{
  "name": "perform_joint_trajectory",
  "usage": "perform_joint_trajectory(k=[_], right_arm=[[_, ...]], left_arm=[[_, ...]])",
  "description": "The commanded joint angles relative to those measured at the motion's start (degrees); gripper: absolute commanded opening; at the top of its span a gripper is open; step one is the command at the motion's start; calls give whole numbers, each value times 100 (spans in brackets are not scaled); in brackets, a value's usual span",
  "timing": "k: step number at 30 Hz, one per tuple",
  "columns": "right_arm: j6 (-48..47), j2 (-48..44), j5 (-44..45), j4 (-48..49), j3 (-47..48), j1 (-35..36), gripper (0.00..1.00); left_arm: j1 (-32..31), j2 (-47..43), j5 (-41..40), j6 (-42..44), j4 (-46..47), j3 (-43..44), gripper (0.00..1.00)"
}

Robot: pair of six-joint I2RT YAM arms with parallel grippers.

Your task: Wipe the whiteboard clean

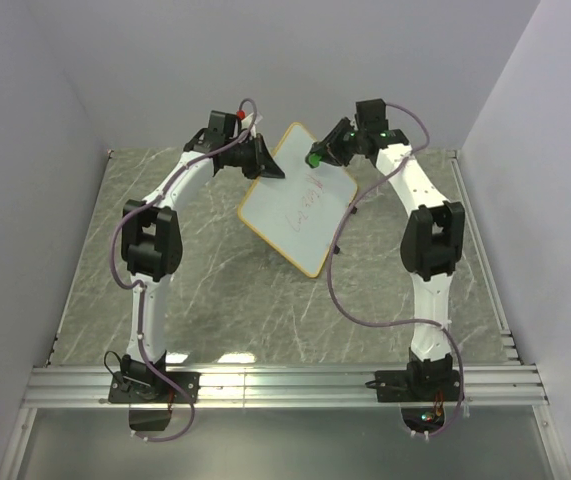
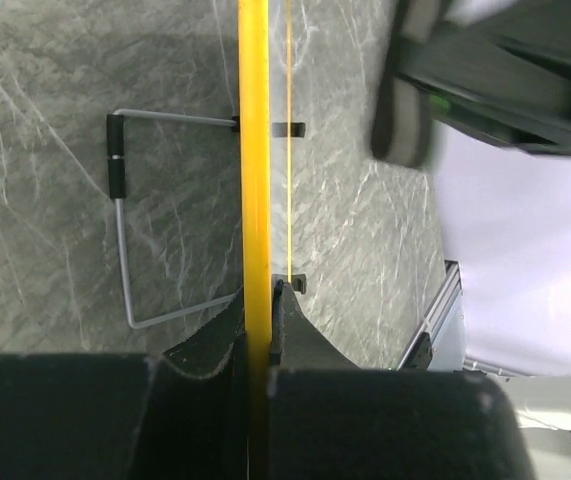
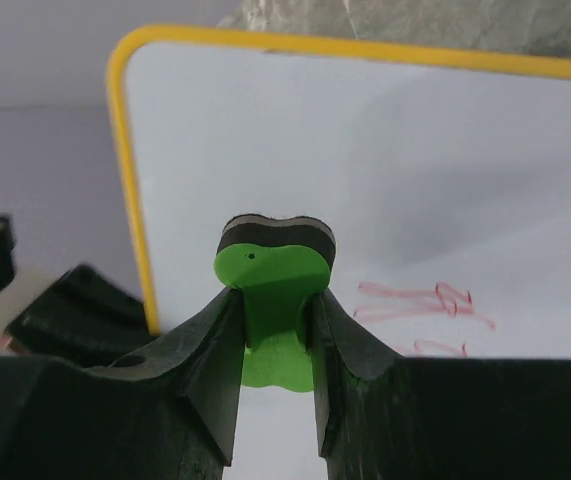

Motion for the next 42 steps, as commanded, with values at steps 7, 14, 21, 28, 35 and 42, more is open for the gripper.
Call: perform_joint_trajectory(k=[7, 14, 21, 28, 35, 42], right_arm=[[438, 739, -38, -265, 350, 329, 0], [-44, 276, 138, -469, -788, 689, 0], [-45, -710, -2, 137, -2514, 1374, 0], [7, -1088, -3, 182, -3121, 1946, 0], [-107, -693, 331, -152, -2455, 1648, 0], [16, 220, 814, -1099, -848, 760, 0]], left_arm=[[-232, -207, -812, 930, -1046, -112, 0], [-259, -208, -873, 965, -1108, -96, 0], [-250, -76, -917, 956, -1143, 10, 0], [-250, -5, -952, 938, -1161, 72, 0], [-259, -111, -926, 947, -1161, -42, 0], [-294, -181, -961, 991, -1266, -78, 0]])
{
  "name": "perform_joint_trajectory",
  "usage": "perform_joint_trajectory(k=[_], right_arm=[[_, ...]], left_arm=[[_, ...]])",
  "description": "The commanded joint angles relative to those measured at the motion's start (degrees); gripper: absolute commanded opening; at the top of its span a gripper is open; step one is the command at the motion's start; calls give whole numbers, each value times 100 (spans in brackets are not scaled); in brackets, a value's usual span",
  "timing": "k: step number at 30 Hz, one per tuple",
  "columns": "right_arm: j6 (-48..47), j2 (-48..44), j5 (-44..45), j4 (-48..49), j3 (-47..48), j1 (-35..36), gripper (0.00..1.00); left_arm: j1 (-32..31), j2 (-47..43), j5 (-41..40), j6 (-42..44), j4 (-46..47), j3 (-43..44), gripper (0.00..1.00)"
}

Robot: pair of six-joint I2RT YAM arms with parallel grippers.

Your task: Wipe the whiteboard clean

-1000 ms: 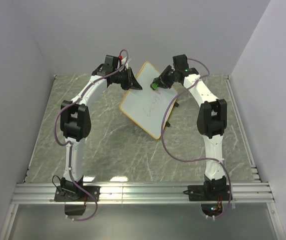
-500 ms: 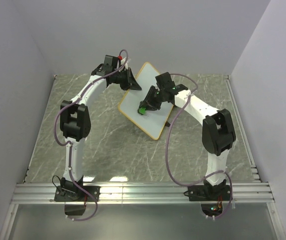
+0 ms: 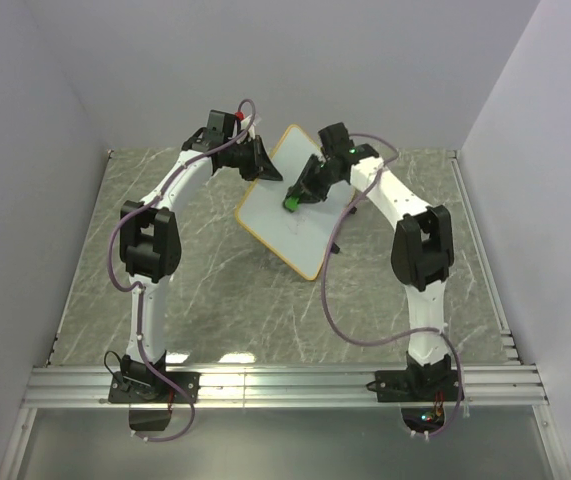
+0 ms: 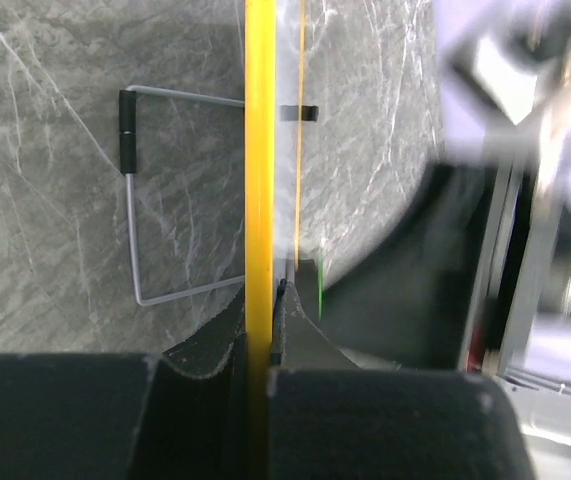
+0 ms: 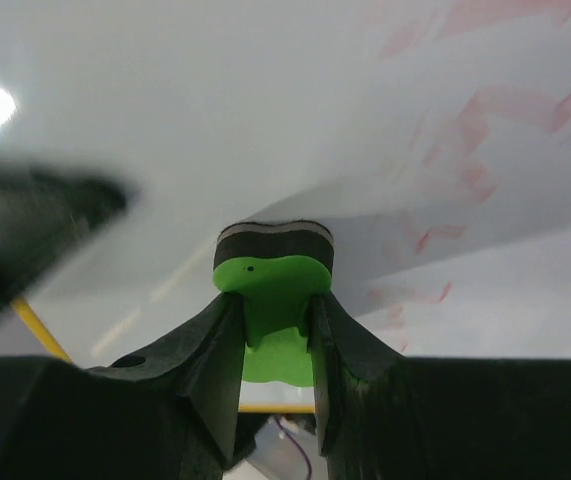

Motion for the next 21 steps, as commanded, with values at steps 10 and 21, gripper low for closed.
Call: perform_joint_trajectory(k=[10, 21], right_arm=[[72, 1851, 652, -594, 1825, -863, 0], [423, 350, -147, 320, 130, 172, 0]], left_arm=[[-373, -68, -925, 862, -1009, -18, 0], [-382, -33, -969, 792, -904, -150, 0]])
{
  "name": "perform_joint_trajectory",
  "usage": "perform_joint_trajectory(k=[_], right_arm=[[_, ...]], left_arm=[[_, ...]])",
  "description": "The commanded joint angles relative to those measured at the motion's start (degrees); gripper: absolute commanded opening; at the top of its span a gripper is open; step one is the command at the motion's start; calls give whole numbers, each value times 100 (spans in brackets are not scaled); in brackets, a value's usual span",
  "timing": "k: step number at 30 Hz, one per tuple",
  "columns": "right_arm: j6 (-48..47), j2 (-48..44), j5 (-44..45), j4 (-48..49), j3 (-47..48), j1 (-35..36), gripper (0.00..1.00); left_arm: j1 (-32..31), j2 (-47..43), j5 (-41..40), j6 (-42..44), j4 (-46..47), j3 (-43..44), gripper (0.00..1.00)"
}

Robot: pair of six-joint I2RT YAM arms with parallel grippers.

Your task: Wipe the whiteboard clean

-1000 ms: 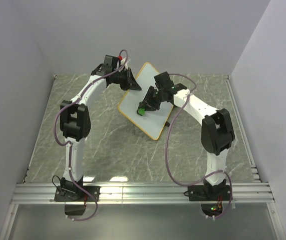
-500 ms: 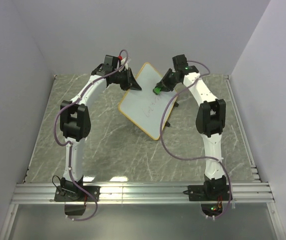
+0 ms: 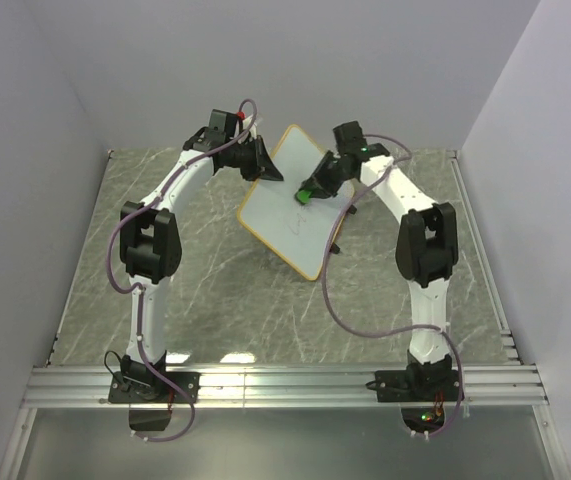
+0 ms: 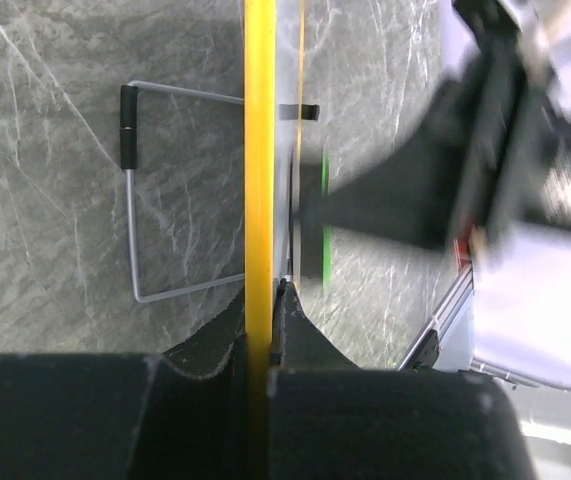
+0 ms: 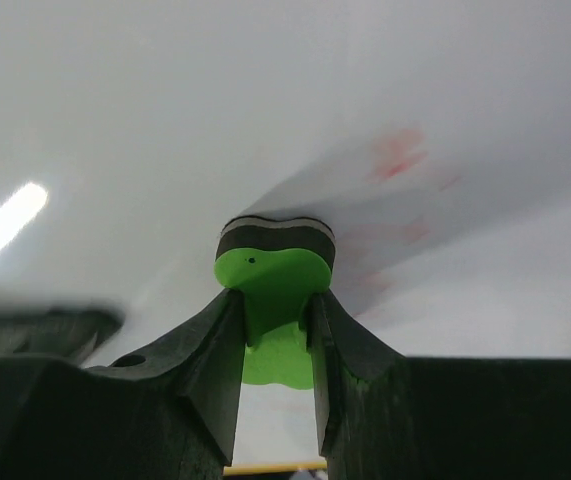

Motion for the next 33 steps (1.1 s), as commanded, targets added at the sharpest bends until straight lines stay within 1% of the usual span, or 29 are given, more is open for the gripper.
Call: perform_joint_trajectory(k=[1, 2, 3, 5, 6, 9, 11, 14, 15, 17, 18, 22, 23, 28, 33], right_arm=[[160, -294, -486, 341, -514, 1022, 0], [178, -426, -513, 490, -716, 1110, 0], [239, -705, -548, 596, -1222, 1198, 0], [310, -1127, -566, 955, -1839, 1383, 0], [371, -1234, -531, 1062, -2417, 1436, 0], [468, -1376, -548, 1352, -3176, 1428, 0], [434, -1298, -452, 1327, -3240, 1340, 0], [205, -1052, -224, 977, -2758, 1191, 0], [126, -964, -93, 870, -2374, 1112, 0], [82, -710, -30, 625, -1985, 893, 0], [64, -621, 40, 545, -1600, 795, 0], [-23, -182, 216, 193, -632, 400, 0], [-50, 19, 234, 18, -264, 338, 0], [-33, 513, 76, -71, 398, -93, 0], [-155, 1277, -100, -326, 1531, -260, 0]], left_arm=[[-312, 20, -813, 825, -788, -148, 0], [-312, 29, -805, 807, -788, -148, 0], [-312, 29, -805, 799, -797, -122, 0], [-312, 11, -770, 781, -779, -139, 0], [-312, -6, -761, 781, -770, -191, 0], [-321, -103, -743, 781, -700, -314, 0], [-321, -156, -752, 798, -700, -358, 0], [-321, -208, -769, 833, -752, -367, 0], [-329, -209, -778, 834, -770, -367, 0], [-329, -252, -796, 860, -797, -367, 0], [-329, -261, -796, 851, -814, -367, 0], [-356, -288, -814, 886, -876, -367, 0], [-364, -288, -831, 904, -885, -359, 0], [-391, -270, -831, 913, -937, -323, 0], [-461, -261, -875, 913, -990, -315, 0]])
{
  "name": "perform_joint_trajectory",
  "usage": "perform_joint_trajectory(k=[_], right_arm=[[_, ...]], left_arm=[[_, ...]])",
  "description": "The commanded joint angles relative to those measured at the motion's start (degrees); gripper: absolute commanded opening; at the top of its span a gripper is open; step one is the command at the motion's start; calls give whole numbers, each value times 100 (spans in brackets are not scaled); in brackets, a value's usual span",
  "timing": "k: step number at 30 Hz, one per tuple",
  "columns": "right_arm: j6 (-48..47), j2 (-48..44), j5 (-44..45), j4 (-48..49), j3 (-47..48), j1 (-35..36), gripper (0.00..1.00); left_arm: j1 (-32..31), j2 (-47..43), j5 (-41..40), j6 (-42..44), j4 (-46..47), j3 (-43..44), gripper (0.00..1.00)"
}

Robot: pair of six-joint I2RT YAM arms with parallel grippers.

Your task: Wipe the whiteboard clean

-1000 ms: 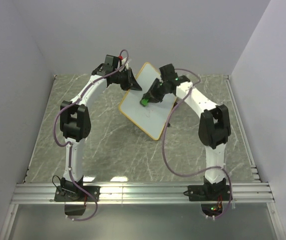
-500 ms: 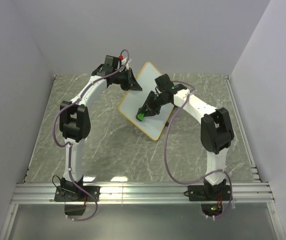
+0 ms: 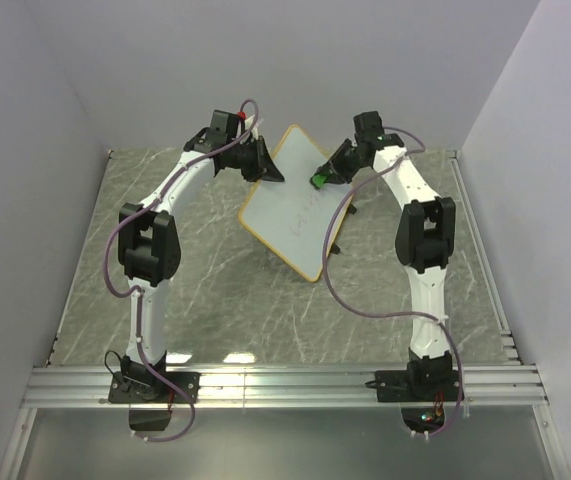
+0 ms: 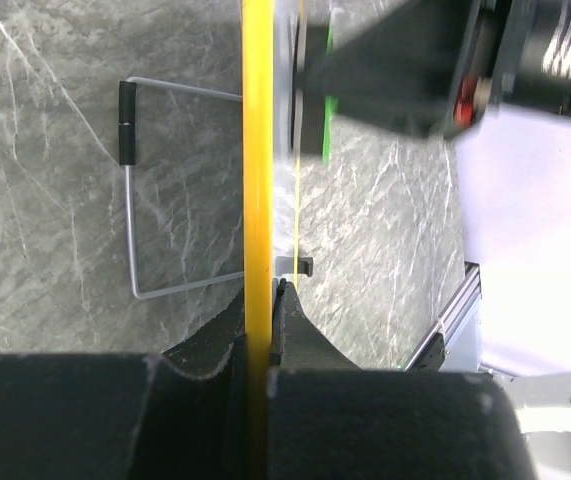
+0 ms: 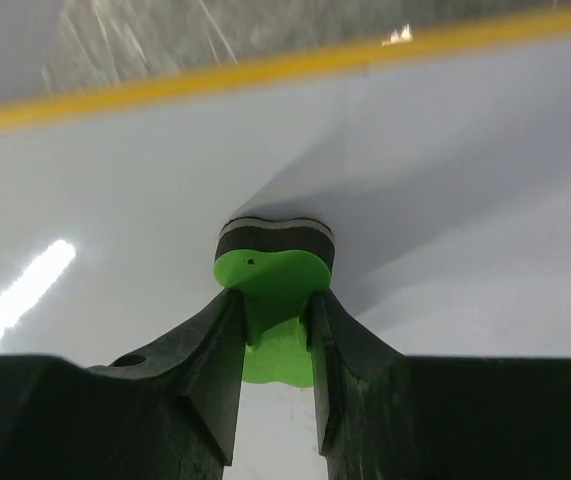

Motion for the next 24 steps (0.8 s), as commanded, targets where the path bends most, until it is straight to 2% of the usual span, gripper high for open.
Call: perform_joint_trajectory(k=[1, 4, 8, 10, 13, 20, 24], right_arm=[[-175, 626, 176, -175, 620, 190, 0], [-9, 532, -184, 60, 369, 234, 0], [413, -503, -773, 1307, -1455, 470, 0], [413, -952, -870, 1642, -1995, 576, 0], [449, -1436, -1011, 2064, -3285, 761, 0], [404, -2167, -1081, 2294, -4474, 1341, 0], [414, -2177, -1064, 2321, -4582, 1386, 0]], left_arm=[[-369, -63, -685, 908, -1014, -135, 0], [-378, -54, -659, 873, -1006, -144, 0], [-378, 78, -580, 829, -1023, 13, 0], [-378, 131, -536, 786, -1014, 84, 0], [-369, 192, -448, 733, -935, 119, 0], [-369, 289, -448, 812, -979, 146, 0], [-369, 272, -421, 856, -1005, 163, 0]])
